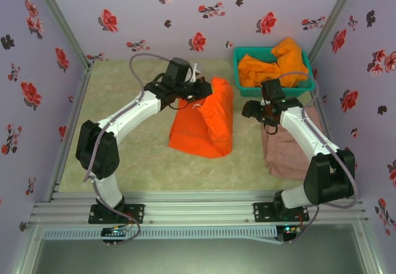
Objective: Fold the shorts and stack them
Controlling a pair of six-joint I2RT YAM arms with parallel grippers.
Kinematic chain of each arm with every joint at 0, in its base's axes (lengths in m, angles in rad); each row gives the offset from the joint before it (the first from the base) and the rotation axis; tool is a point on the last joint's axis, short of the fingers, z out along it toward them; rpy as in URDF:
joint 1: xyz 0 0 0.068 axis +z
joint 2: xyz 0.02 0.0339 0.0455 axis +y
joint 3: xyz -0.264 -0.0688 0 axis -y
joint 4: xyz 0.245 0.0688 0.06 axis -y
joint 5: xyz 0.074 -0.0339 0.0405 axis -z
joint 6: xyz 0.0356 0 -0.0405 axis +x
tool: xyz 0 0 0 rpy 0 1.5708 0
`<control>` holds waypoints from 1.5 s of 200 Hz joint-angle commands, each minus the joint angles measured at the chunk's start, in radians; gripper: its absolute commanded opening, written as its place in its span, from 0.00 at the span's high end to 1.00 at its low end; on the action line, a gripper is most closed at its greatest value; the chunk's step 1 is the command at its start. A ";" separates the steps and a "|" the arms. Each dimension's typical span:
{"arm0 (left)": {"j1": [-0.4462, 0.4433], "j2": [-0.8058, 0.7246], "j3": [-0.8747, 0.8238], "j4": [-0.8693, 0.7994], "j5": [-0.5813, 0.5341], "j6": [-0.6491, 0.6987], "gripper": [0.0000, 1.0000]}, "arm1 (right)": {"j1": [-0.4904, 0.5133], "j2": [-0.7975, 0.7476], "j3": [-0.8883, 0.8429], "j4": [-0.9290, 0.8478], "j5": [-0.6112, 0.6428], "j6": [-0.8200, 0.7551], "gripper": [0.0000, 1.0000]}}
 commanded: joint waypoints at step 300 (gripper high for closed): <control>0.083 -0.085 -0.512 0.389 0.060 -0.067 0.01 | 0.125 -0.022 -0.150 0.303 -0.214 0.148 0.01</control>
